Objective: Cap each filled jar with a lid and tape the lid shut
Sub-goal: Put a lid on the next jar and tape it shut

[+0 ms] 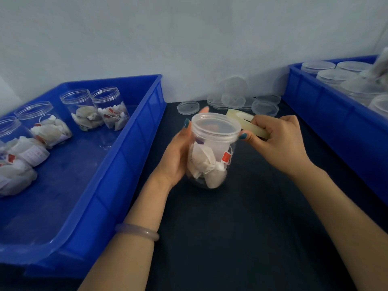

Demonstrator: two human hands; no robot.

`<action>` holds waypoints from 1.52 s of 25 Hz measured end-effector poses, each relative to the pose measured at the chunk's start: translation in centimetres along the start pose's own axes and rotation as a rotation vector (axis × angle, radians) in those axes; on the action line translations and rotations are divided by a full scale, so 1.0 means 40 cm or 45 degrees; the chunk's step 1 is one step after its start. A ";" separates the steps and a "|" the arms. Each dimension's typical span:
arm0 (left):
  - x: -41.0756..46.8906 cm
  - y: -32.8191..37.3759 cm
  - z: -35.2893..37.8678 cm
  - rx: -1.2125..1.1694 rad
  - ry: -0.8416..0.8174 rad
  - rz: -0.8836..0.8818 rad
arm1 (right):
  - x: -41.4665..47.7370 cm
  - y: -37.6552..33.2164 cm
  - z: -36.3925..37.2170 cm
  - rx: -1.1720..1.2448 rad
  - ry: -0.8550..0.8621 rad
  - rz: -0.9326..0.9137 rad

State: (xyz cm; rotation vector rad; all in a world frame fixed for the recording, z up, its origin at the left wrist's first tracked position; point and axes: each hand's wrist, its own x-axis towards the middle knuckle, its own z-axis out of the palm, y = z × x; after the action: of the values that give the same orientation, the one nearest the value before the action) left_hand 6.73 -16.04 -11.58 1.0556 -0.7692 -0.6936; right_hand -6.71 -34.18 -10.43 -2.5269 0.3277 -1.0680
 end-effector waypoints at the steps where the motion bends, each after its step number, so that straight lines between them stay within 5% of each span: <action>1: 0.005 -0.003 0.000 0.062 0.035 0.021 | -0.002 0.003 0.000 -0.062 0.016 -0.010; 8: 0.005 0.035 0.063 0.873 0.379 0.418 | -0.006 -0.007 -0.002 -0.309 0.103 0.023; 11: 0.017 0.043 0.136 1.865 0.314 0.180 | -0.007 -0.010 -0.007 -0.356 0.068 -0.039; 13: 0.033 0.051 0.162 2.166 0.318 0.114 | -0.004 -0.010 -0.014 -0.376 0.000 -0.066; 22: 0.064 0.048 0.125 1.947 0.185 0.295 | 0.002 0.000 -0.009 -0.544 0.010 -0.093; 34: 0.080 0.058 0.140 1.882 0.348 0.305 | 0.047 -0.021 0.085 -0.590 0.147 0.109; 38: 0.033 0.058 0.138 1.805 0.243 0.349 | 0.124 0.064 0.035 -0.654 0.060 0.608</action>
State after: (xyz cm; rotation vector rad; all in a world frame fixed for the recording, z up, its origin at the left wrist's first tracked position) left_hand 3.21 -19.00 -7.51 2.1694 -1.2207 0.3320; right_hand -2.46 -37.89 -9.26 -2.6241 1.2875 -0.9325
